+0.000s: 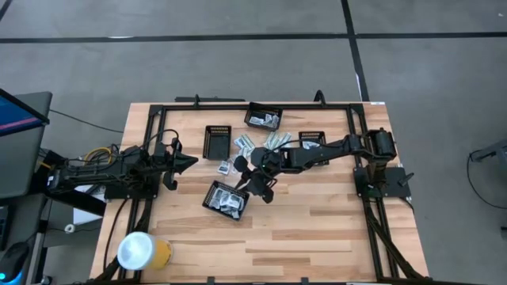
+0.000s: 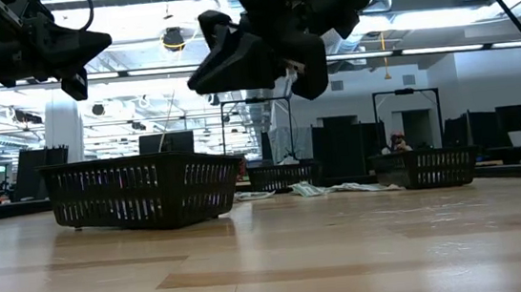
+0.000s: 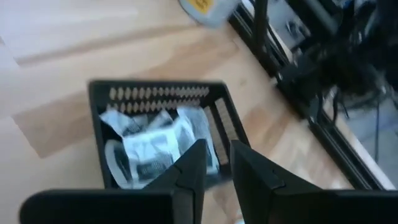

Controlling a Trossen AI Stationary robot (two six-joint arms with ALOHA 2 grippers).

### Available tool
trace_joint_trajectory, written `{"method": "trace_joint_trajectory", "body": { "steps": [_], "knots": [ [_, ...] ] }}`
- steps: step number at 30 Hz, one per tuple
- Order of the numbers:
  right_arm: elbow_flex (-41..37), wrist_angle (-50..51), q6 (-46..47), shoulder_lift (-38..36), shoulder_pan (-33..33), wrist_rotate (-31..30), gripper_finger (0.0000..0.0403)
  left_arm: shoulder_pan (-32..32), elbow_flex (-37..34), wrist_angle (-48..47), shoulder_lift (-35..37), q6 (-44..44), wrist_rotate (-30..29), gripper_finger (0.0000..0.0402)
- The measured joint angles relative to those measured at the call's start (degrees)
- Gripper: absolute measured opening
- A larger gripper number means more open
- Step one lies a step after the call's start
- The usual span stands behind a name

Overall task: Pick & Place First Aid Supplies
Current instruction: Put the white towelette pack into the bottom black bin

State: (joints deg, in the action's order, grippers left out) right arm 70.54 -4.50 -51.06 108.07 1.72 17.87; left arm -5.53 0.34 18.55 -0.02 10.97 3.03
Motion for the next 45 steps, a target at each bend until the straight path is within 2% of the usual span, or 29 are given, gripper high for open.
{"method": "trace_joint_trajectory", "body": {
  "steps": [3, 8, 12, 17, 23, 31, 33, 36, 41, 45],
  "knots": [
    [0.0, 2.54, 2.85, -0.77, -0.02, -5.32, 0.0067, 0.01, -0.01, -0.01, 0.0, -0.01, 0.01, 0.0008],
    [0.02, 8.56, 12.12, -3.38, -1.08, -17.9, 0.0067, -0.01, -0.02, -0.02, 0.01, -0.01, 0.0, 0.0008],
    [0.0, 14.0, 18.13, -6.3, -2.93, -22.18, 0.0067, 0.01, -0.01, 0.0, -0.01, 0.0, 0.01, 0.0008],
    [-0.08, 20.08, 25.33, -11.19, -6.09, -22.25, 0.0062, 0.01, -0.02, -0.02, -0.01, -0.01, 0.0, 0.0008],
    [-4.69, 25.48, 31.26, -17.6, -9.63, -22.38, 0.0051, 0.01, 0.0, 0.0, -0.1, -0.01, 0.0, 0.0008],
    [-15.93, 22.66, 46.12, -26.21, -9.88, -22.43, 0.003, 0.0, 0.0, 0.01, -0.27, 0.0, 0.0, 0.0008],
    [-19.08, 18.66, 48.67, -28.01, -9.36, -22.43, 0.0024, 0.01, 0.0, -0.02, -0.38, -0.08, 0.02, 0.0008],
    [-22.94, 13.57, 50.19, -30.83, -8.61, -22.39, 0.0016, 0.0, 0.0, 0.13, -0.75, -4.83, 0.01, 0.0008],
    [-24.61, 12.05, 57.15, -34.64, -7.57, -22.43, 0.0009, -0.01, 0.0, 0.37, -0.89, -7.47, 0.0, 0.0008],
    [-24.61, 11.9, 58.21, -37.39, -5.13, -22.76, 0.0008, -0.01, 0.0, 0.57, -0.89, -7.48, 0.0, 0.0008]
  ]
}}
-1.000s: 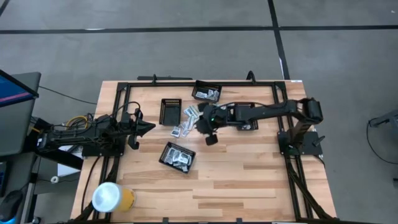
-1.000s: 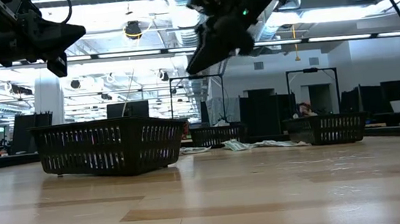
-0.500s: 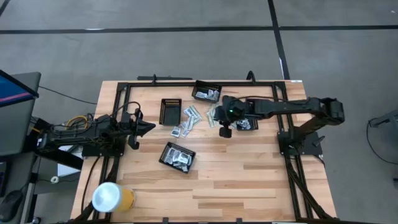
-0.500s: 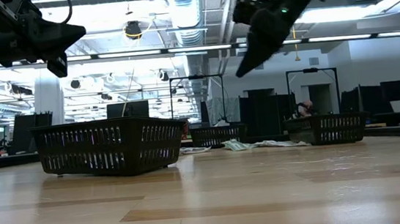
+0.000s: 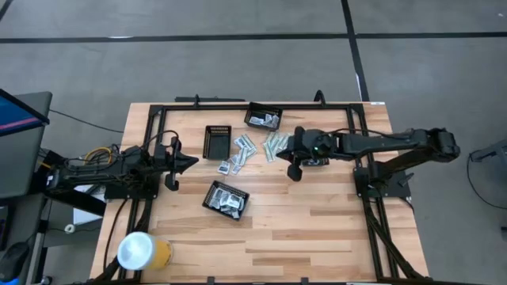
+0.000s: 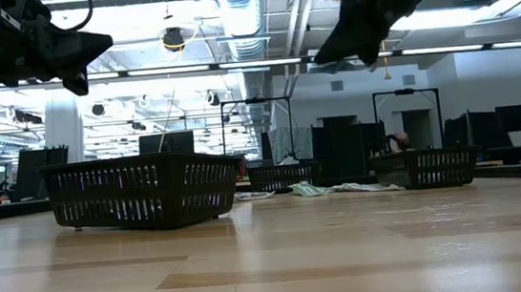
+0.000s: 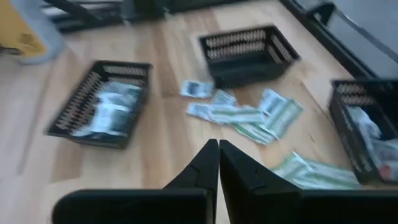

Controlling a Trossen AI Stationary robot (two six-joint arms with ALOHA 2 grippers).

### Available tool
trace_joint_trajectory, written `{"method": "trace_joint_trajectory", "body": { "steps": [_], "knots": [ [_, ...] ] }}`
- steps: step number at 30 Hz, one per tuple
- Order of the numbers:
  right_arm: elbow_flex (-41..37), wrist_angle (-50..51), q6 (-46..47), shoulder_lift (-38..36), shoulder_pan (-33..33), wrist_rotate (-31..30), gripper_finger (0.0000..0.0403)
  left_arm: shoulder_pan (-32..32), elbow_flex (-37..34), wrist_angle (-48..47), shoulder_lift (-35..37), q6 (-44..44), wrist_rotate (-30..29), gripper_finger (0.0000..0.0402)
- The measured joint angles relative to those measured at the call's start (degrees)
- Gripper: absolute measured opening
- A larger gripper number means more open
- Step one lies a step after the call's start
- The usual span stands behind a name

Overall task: Pick & Place First Aid Supplies
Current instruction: Put the white towelette pack into the bottom black bin

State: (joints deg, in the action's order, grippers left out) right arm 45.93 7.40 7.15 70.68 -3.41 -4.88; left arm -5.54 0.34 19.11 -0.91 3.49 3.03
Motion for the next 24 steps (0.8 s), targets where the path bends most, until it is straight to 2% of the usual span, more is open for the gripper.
{"method": "trace_joint_trajectory", "body": {
  "steps": [2, 5, 8, 13, 15, 18, 21, 24],
  "knots": [
    [0.0, 0.07, -0.01, -1.38, 1.32, -1.63, 0.0008, 0.02, 0.0, 0.56, 0.0, 1.34, 0.02, 0.0008],
    [-0.37, 0.4, 0.01, -3.2, 3.31, -6.45, 0.0008, 0.0, 0.0, 2.57, -0.02, 7.8, 0.02, 0.0008],
    [-2.09, 0.9, 0.02, -5.69, 4.64, -10.2, 0.0007, 0.02, 0.0, 7.85, -0.28, 10.36, -0.22, 0.0008],
    [-4.87, 4.61, 2.2, -10.67, 4.93, -11.75, 0.0007, 0.01, 0.0, 15.78, -0.4, 10.32, -0.74, 0.0008],
    [-6.59, 4.31, 2.17, -12.93, 4.89, -11.89, 0.0008, 0.0, 0.0, 17.73, -0.5, 10.72, -2.71, 0.0008],
    [-9.22, 3.59, 0.64, -16.05, 4.9, -11.87, 0.0008, 0.02, 0.0, 21.56, -1.45, 15.91, -6.05, 0.0008],
    [-12.45, 2.65, -1.45, -19.15, 3.98, -11.87, 0.0008, 0.0, 1.38, 21.98, -4.64, 17.82, -7.23, 0.0008],
    [-15.34, 1.26, -1.52, -21.43, 2.19, -11.87, 0.0008, 0.02, 4.45, 20.22, -11.79, 17.8, -6.12, 0.0008]
  ]
}}
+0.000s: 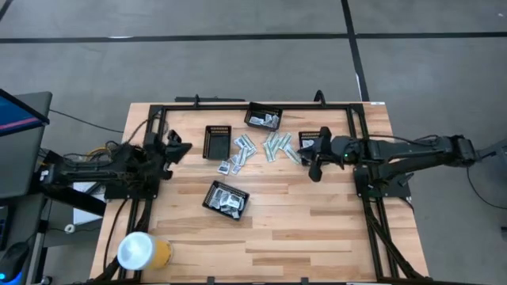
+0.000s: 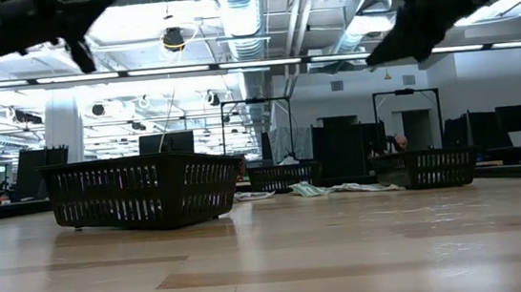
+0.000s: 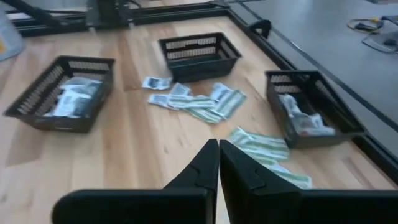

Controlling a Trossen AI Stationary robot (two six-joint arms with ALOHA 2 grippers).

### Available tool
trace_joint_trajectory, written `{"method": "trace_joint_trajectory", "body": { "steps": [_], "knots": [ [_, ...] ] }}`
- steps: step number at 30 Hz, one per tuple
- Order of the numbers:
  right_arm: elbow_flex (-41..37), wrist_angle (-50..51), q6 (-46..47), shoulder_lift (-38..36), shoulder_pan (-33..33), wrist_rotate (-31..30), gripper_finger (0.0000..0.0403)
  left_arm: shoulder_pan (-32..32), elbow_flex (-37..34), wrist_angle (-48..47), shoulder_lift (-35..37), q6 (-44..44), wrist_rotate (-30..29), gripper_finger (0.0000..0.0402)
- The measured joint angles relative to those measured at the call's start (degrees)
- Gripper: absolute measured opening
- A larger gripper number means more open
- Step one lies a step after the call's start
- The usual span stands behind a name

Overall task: Pick & Place First Aid Supplies
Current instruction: Put the white towelette pack into the bottom black bin

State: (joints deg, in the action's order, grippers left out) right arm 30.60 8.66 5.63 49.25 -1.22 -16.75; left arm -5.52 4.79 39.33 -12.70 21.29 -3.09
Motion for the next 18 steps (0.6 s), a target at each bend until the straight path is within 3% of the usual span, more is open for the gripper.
{"method": "trace_joint_trajectory", "body": {
  "steps": [11, 18],
  "knots": [
    [-4.01, -1.61, 0.39, -2.14, -2.35, 0.22, 0.0008, -3.21, 21.04, -16.16, -33.19, -11.89, 0.26, 0.0008],
    [-4.01, -1.35, -0.2, -2.13, -2.35, 0.34, 0.0008, -9.51, 30.19, -31.59, -41.25, -10.28, 14.82, 0.0016]
  ]
}}
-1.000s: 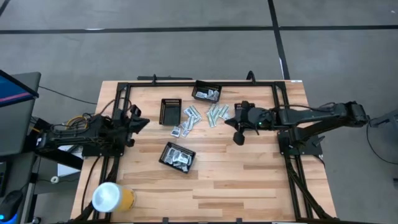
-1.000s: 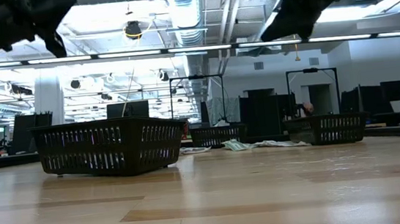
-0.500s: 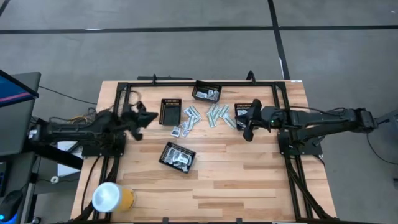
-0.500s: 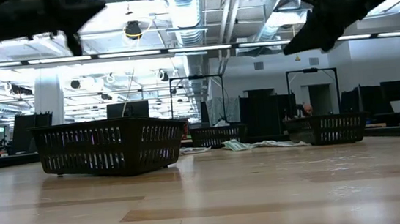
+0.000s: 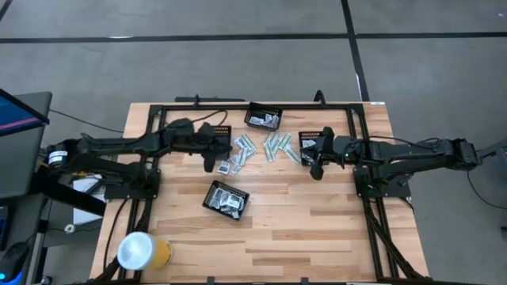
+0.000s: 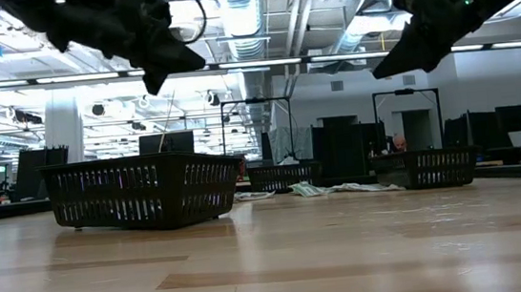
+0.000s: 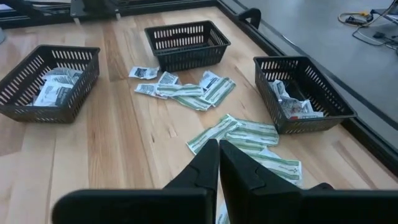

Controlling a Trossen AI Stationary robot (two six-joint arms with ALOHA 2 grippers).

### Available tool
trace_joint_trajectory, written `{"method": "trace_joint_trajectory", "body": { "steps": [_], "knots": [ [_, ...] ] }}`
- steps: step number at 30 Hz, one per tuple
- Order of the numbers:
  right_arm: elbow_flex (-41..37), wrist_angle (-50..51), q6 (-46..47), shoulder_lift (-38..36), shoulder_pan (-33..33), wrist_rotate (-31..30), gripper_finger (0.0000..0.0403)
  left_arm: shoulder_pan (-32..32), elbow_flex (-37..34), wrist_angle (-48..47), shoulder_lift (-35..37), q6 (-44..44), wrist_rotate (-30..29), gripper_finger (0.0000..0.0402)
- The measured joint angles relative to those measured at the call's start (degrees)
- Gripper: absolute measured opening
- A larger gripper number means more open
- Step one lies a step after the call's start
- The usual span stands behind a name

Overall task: Pick & Place First Aid Supplies
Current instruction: Put the white towelette pack into the bottom black bin

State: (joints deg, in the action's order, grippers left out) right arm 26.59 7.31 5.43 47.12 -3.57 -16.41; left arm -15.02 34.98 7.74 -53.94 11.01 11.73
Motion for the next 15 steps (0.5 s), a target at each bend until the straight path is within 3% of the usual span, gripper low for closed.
{"method": "trace_joint_trajectory", "body": {
  "steps": [9, 15],
  "knots": [
    [0.0, 4.08, -1.46, 0.01, 0.13, 0.05, 0.0008, -0.52, 9.62, -10.79, -4.83, -9.2, 2.24, 0.0075],
    [0.0, 5.95, -1.51, 0.01, 0.11, 0.05, 0.0008, -0.89, 17.41, -25.61, -8.98, -13.96, 1.95, 0.0087]
  ]
}}
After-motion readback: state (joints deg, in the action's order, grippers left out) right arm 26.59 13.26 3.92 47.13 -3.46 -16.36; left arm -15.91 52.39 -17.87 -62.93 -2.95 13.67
